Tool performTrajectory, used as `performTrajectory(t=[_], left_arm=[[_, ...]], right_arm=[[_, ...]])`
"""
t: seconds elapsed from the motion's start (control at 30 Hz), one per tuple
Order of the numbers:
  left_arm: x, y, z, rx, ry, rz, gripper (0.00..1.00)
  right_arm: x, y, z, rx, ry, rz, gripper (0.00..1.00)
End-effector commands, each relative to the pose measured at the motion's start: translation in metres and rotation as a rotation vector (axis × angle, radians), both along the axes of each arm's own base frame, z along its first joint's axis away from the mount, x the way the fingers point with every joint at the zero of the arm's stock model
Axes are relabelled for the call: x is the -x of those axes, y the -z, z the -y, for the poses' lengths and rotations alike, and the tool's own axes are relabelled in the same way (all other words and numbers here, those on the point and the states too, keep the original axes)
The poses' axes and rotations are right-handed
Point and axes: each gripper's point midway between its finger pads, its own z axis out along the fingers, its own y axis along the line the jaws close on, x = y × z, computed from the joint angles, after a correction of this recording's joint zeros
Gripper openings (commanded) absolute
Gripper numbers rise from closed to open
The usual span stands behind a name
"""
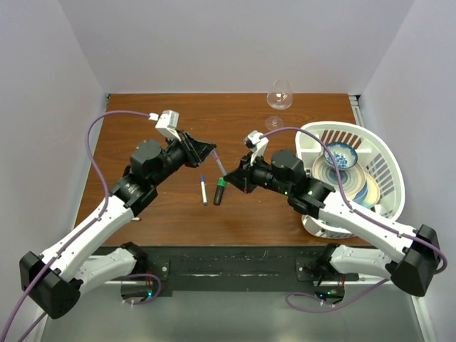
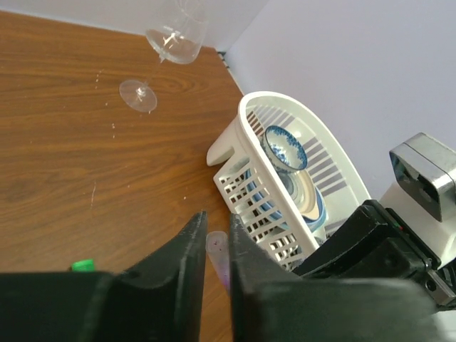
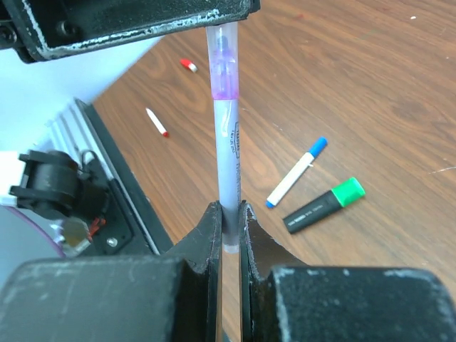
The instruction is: Insert the pens into the pen caps
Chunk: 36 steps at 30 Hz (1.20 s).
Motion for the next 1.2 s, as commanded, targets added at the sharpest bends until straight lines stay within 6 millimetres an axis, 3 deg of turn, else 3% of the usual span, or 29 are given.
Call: performTrajectory(t=[0.0,0.03,0.07,0.13,0.17,0.23,0.27,0.37,0.63,0.77,0.93,1.17], left_arm=[[-0.008,-0.008,-0.017,-0.116,-0.049,0.017,0.41],[-0.007,-0.011,-0.017,-0.111,-0.046,0.019,0.48],[-0.004,-0.014,-0.019,-0.106,-0.047,0.023,0.57],[-0.002,-0.020,-0.022,-0.097,-0.057,0.025,0.64],[0.002,-0.022,-0.026,-0.093,-0.066,0.026,0.83],[0.005,-0.022,-0.034,-0.095,-0.095,0.022,0.95],[0.009,-0.025,-0.038,-0.095,-0.106,0.034,0.96],[0.010,-0.008,-0.058,-0.150,-0.190,0.003,0.98],[0.017,0.067,-0.105,-0.237,-0.413,-0.193,0.99],[0.022,0.097,-0.131,-0.324,-0.539,-0.308,0.98],[0.027,0.118,-0.143,-0.340,-0.604,-0.393,0.96],[0.028,0.145,-0.154,-0.380,-0.665,-0.512,0.94]], right_arm=[[0.005,0.006,0.008,-0.056,0.035,-0.070,0.00],[0.007,0.011,0.009,-0.060,0.039,-0.096,0.00],[0.012,0.029,0.014,-0.031,0.048,-0.138,0.00],[0.014,0.044,0.017,-0.031,0.079,-0.191,0.00],[0.016,0.058,0.019,-0.015,0.085,-0.220,0.00],[0.015,0.074,0.021,-0.010,0.130,-0.282,0.00],[0.015,0.085,0.023,0.004,0.149,-0.309,0.00],[0.005,0.106,0.022,0.005,0.244,-0.374,0.00],[-0.020,0.169,0.034,0.120,0.523,-0.475,0.00],[-0.032,0.183,0.026,0.137,0.548,-0.470,0.00],[-0.034,0.205,0.016,0.205,0.537,-0.504,0.01],[-0.038,0.207,0.003,0.211,0.538,-0.499,0.21]])
